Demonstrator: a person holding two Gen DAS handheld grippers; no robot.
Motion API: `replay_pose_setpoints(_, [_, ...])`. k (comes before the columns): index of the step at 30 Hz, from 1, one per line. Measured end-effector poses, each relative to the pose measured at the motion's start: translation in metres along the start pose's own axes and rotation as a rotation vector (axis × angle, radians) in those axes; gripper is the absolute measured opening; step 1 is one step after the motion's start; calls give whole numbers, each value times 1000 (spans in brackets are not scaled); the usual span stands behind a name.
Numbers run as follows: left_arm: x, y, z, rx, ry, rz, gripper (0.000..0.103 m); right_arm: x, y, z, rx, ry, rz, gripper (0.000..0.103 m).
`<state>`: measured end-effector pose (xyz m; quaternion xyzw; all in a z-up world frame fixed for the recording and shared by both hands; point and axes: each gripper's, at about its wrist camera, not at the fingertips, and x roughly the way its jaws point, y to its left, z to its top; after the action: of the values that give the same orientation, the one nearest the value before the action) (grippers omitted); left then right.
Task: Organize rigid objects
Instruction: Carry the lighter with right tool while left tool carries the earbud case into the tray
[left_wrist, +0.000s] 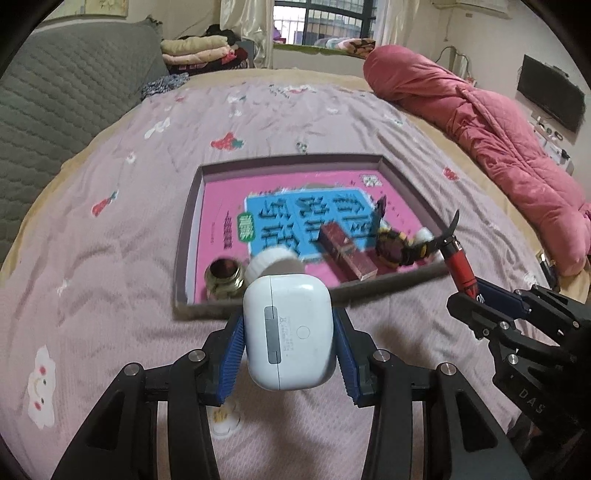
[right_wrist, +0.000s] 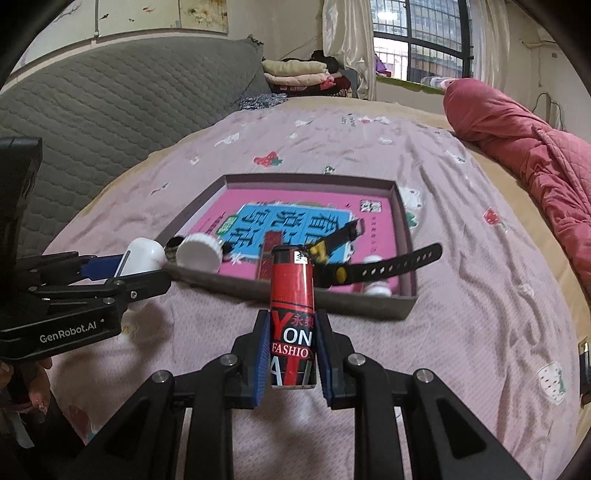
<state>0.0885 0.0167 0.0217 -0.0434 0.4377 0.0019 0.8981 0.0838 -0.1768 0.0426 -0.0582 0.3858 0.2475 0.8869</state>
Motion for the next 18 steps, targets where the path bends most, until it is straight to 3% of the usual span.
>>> replay_pose_setpoints(9, [10, -12, 34, 12, -25, -16, 47, 0, -9, 22, -11, -27, -9, 23])
replay_pose_setpoints(18, [42, -13, 57, -11, -1, -42, 47, 28, 2, 43, -44, 4, 49, 23])
